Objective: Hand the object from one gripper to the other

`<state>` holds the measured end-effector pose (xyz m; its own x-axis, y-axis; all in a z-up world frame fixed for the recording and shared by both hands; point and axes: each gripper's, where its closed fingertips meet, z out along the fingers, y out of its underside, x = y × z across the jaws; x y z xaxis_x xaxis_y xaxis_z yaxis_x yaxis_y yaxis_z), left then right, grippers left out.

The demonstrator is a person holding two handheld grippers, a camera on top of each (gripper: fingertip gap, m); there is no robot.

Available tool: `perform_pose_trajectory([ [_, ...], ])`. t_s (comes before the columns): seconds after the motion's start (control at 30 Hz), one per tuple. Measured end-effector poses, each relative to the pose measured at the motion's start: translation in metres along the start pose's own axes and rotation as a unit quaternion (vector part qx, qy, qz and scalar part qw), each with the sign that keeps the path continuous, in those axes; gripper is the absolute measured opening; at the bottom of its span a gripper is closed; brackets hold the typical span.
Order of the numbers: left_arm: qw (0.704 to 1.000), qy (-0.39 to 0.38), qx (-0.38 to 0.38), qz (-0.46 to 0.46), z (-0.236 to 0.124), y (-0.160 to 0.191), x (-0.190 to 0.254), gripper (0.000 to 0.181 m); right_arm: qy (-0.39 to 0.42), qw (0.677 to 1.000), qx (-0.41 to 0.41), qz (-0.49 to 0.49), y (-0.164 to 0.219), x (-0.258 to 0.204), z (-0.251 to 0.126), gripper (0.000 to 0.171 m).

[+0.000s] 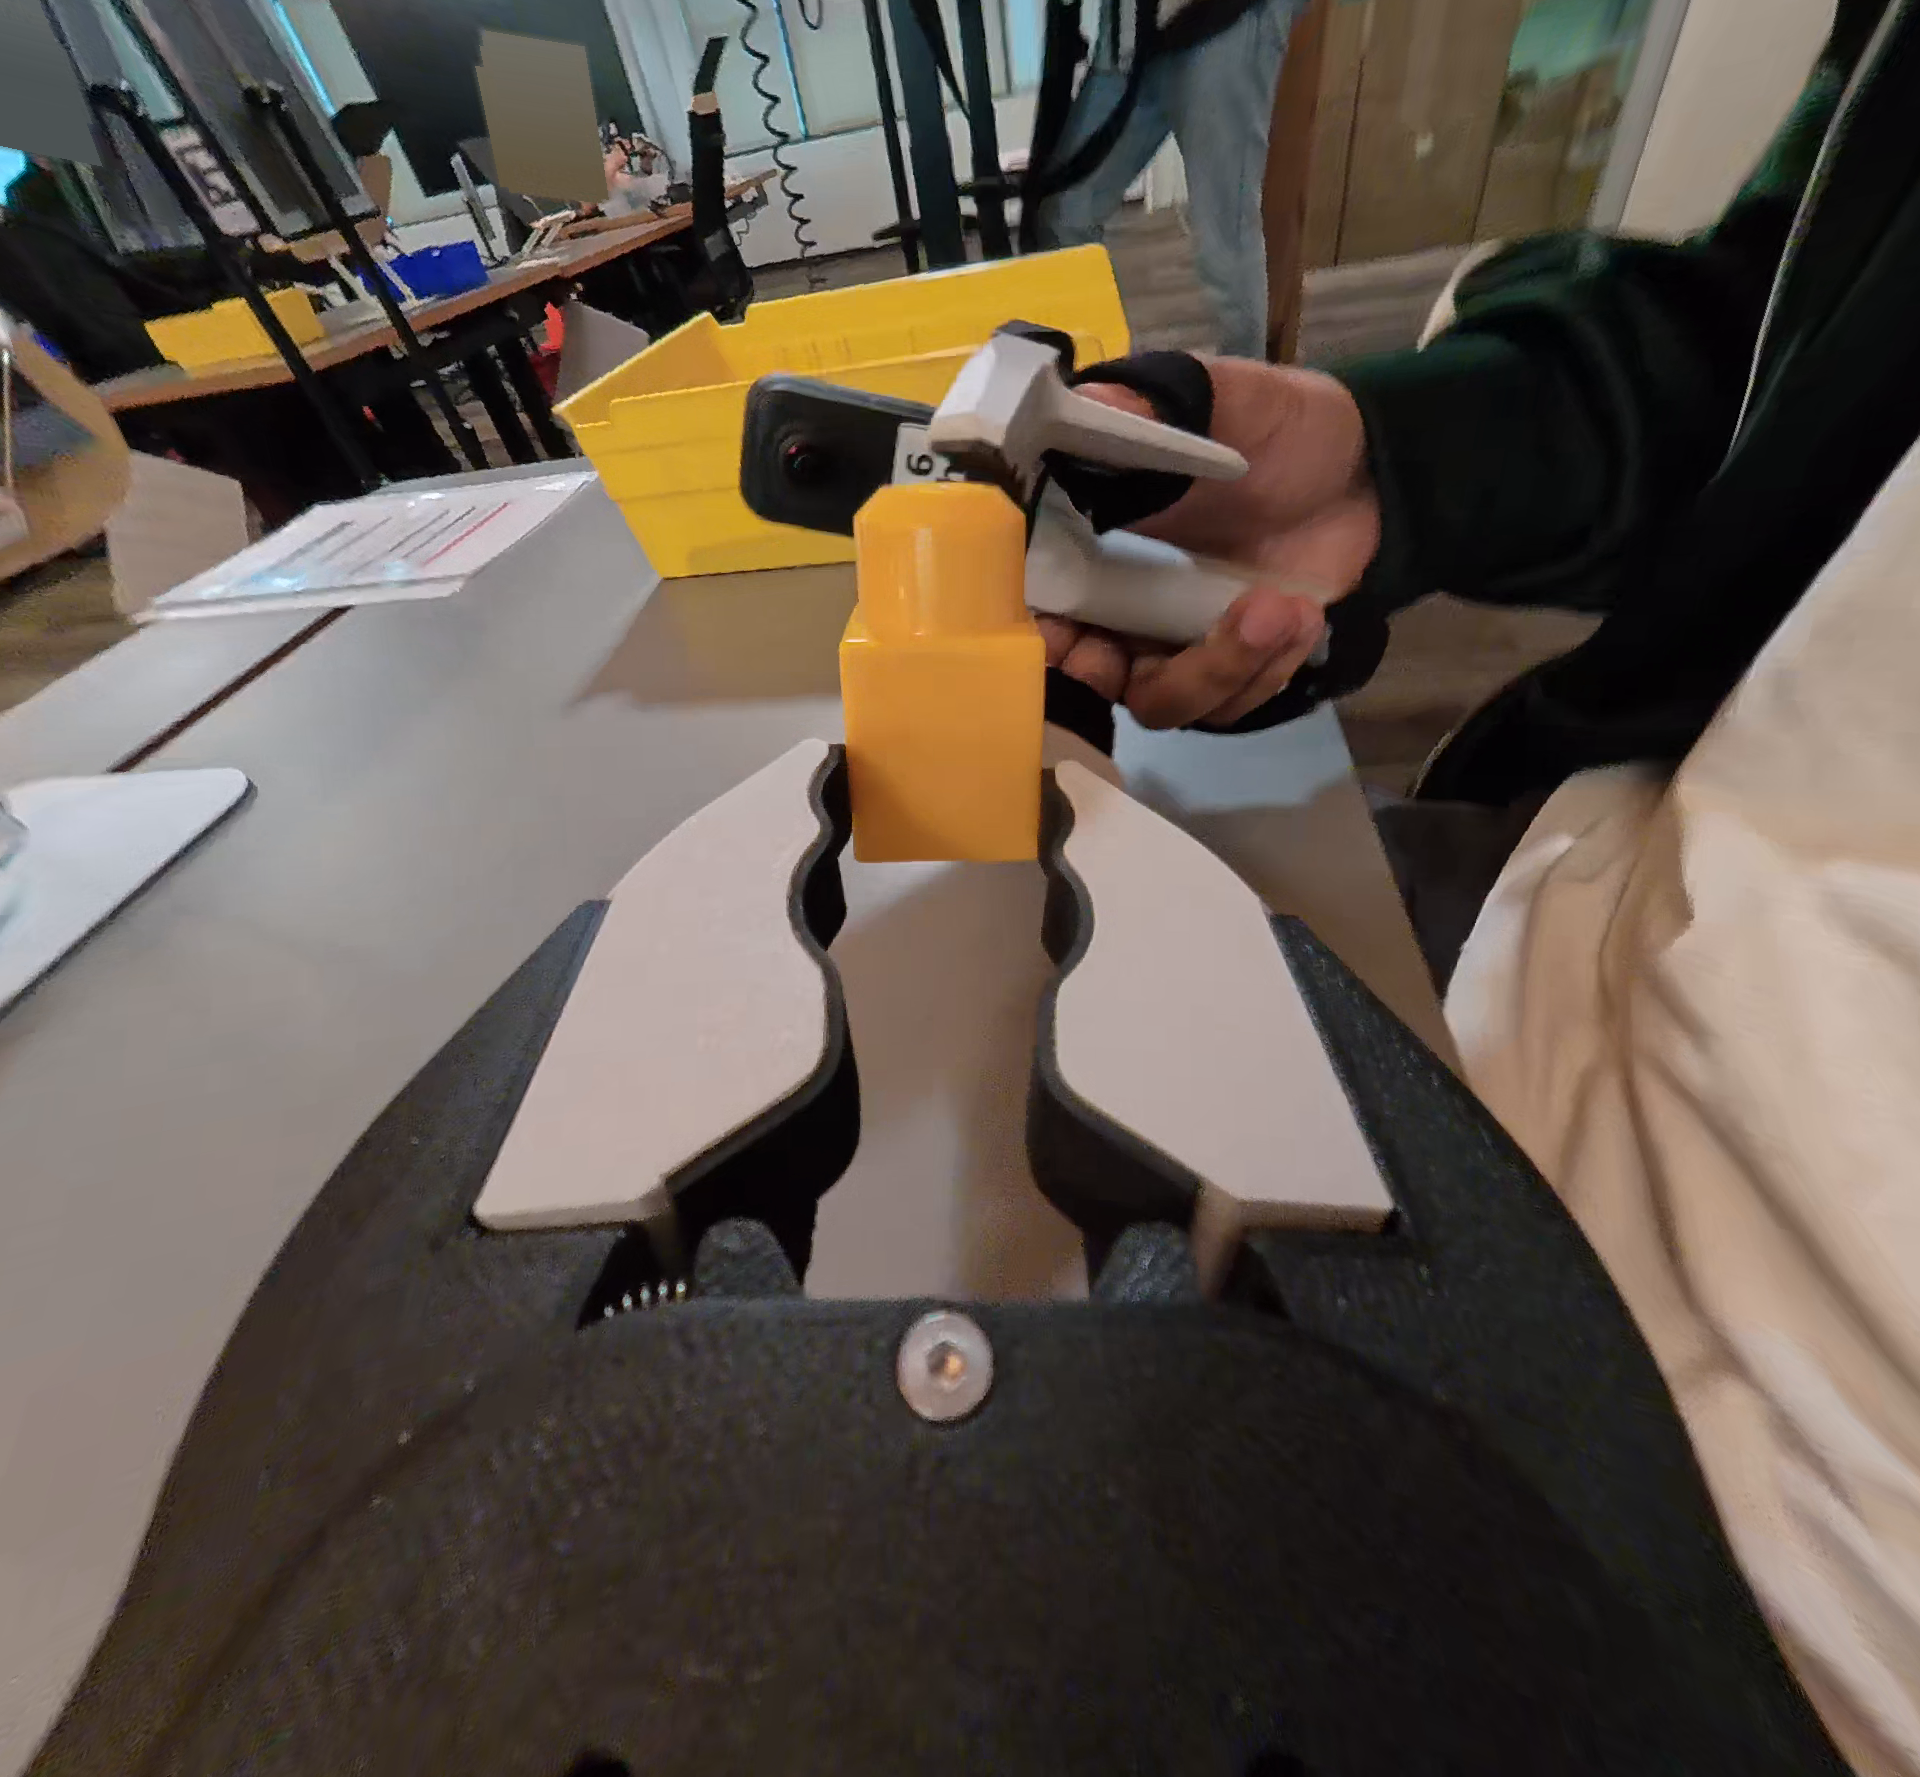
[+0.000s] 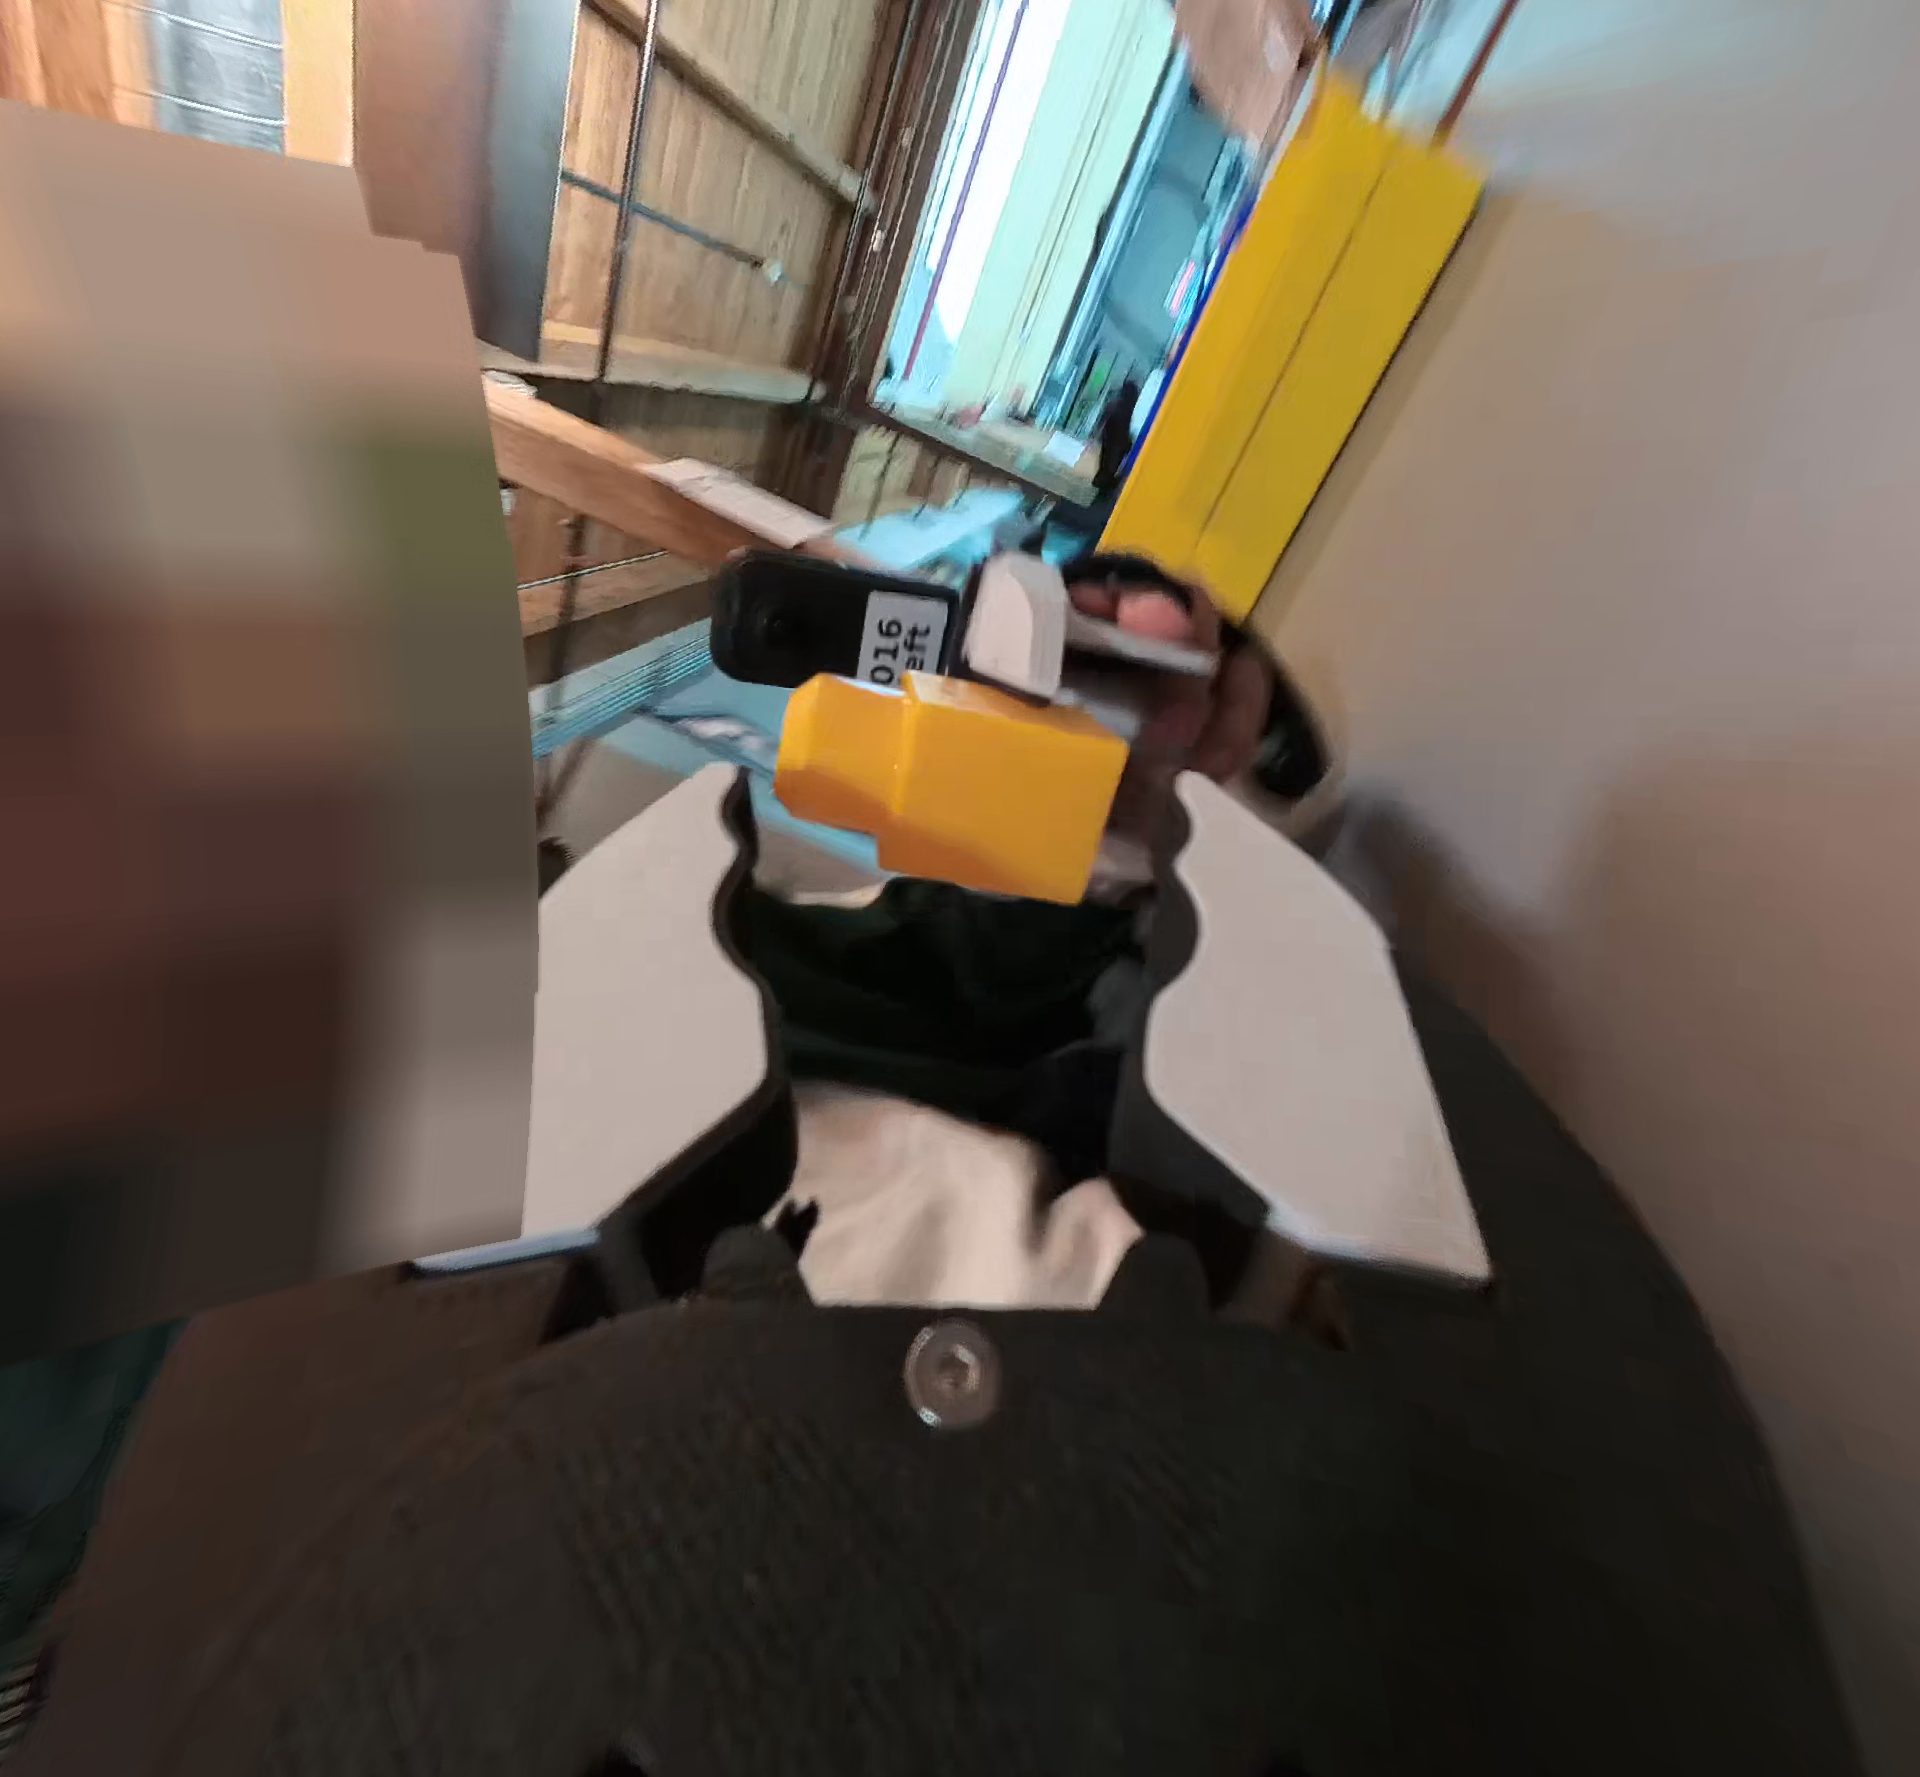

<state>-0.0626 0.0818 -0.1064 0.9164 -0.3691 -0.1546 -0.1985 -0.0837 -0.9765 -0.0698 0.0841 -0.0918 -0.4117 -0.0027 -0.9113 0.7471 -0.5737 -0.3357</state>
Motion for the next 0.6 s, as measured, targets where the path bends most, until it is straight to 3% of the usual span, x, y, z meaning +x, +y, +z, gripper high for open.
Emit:
perform_pose_trajectory([
  [0.03, 1.0, 0.0, 0.011, -0.029, -0.001, -0.002, -0.003, 0.033, 0.007, 0.999, 0.017, -0.029, -0.006, -0.002, -0.002, 0.079],
  [0.1, 0.994, 0.006, 0.028, -0.101, -0.003, -0.004, -0.009, 0.034, 0.029, 0.992, 0.058, -0.112, -0.021, -0.007, -0.007, 0.086],
  [0.2, 0.975, 0.043, 0.052, -0.211, -0.007, -0.005, -0.012, 0.034, 0.092, 0.952, 0.081, -0.279, -0.032, -0.012, -0.011, 0.093],
  [0.33, 0.953, 0.09, 0.094, -0.274, -0.01, -0.01, -0.011, 0.033, 0.127, 0.883, 0.049, -0.45, -0.024, -0.025, -0.006, 0.074],
  [0.43, 0.954, 0.107, 0.098, -0.262, -0.009, -0.012, -0.004, 0.033, 0.101, 0.869, 0.034, -0.483, -0.015, -0.035, -0.003, 0.052],
  [0.6, 0.959, 0.137, 0.092, -0.23, -0.003, -0.015, 0.012, 0.033, 0.075, 0.866, 0.023, -0.493, -0.009, -0.041, -0.001, 0.041],
])
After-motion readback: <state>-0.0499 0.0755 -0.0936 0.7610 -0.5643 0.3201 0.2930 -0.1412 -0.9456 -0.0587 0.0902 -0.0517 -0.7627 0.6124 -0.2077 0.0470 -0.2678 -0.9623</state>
